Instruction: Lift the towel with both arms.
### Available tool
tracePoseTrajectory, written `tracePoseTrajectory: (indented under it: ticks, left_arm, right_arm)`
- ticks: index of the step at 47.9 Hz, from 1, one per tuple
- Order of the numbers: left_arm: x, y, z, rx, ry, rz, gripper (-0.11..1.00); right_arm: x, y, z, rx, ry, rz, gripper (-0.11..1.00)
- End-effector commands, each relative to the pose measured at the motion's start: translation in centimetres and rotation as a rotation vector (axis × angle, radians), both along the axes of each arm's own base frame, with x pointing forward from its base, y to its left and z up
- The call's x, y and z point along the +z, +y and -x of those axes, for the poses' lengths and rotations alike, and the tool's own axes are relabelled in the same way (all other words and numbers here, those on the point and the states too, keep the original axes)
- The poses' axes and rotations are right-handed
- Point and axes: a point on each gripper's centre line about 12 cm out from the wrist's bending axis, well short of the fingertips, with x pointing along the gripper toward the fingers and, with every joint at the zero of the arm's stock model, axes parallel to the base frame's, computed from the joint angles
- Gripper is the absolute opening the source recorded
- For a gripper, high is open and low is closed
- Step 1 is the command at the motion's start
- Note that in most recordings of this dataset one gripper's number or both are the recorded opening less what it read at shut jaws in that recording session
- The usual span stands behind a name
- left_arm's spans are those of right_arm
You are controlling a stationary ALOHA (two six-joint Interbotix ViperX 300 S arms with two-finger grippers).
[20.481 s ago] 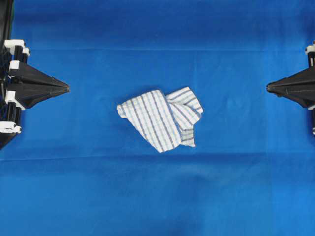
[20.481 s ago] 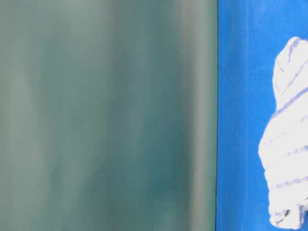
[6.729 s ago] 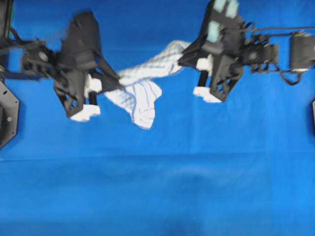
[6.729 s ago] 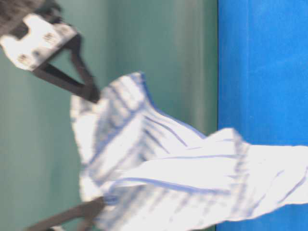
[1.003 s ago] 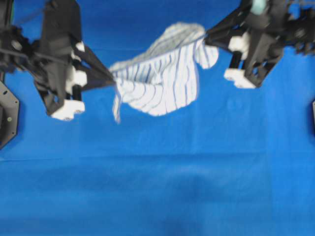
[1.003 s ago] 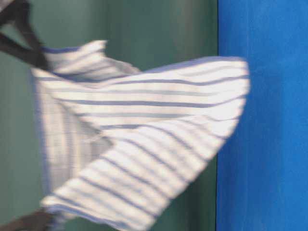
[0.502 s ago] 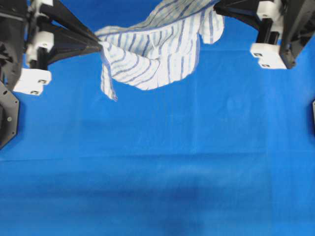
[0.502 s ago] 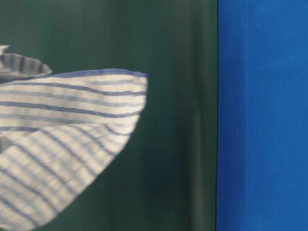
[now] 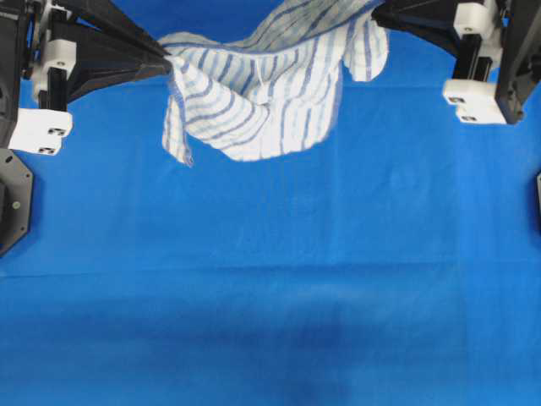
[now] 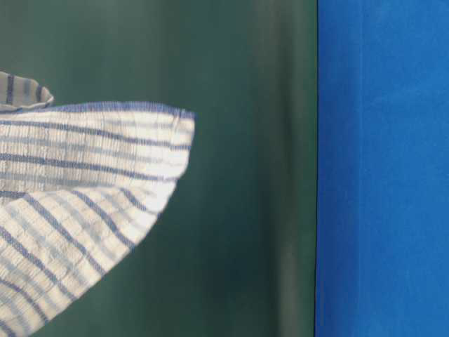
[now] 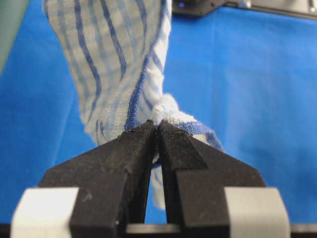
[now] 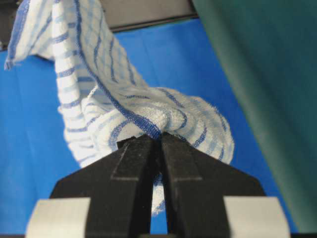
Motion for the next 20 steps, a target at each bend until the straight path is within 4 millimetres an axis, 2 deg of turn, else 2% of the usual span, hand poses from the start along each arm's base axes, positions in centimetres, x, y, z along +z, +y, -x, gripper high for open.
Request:
tracePoseTrajectory:
  ticks: [1, 6, 10, 17, 20]
  left_arm:
    - [1.46, 0.06, 0.19, 0.003, -0.056, -0.009, 0.03]
    - [1.45, 0.06, 0.35, 0.004, -0.06, -0.013, 0.04]
    - [1.5, 0.07, 0.49, 0.005, -0.065, -0.016, 0.16]
    - [1.45, 0.07, 0.58, 0.006, -0.083, -0.015, 0.58]
    - [1.4, 0.05, 0.84, 0.006, -0.092, -0.017, 0.75]
  right_arm:
    - [1.31, 0.22, 0.66, 0.018, -0.038, 0.02, 0.05]
    - [1.37, 0.48, 0.48, 0.041, -0.044, 0.04, 0.05]
    - [1.48, 0.56, 0.41, 0.047, -0.053, 0.044, 0.09]
    - [1.51, 0.48, 0.43, 0.043, -0.054, 0.051, 0.52]
    - [1.56, 0.47, 0.49, 0.041, -0.055, 0.051, 0.65]
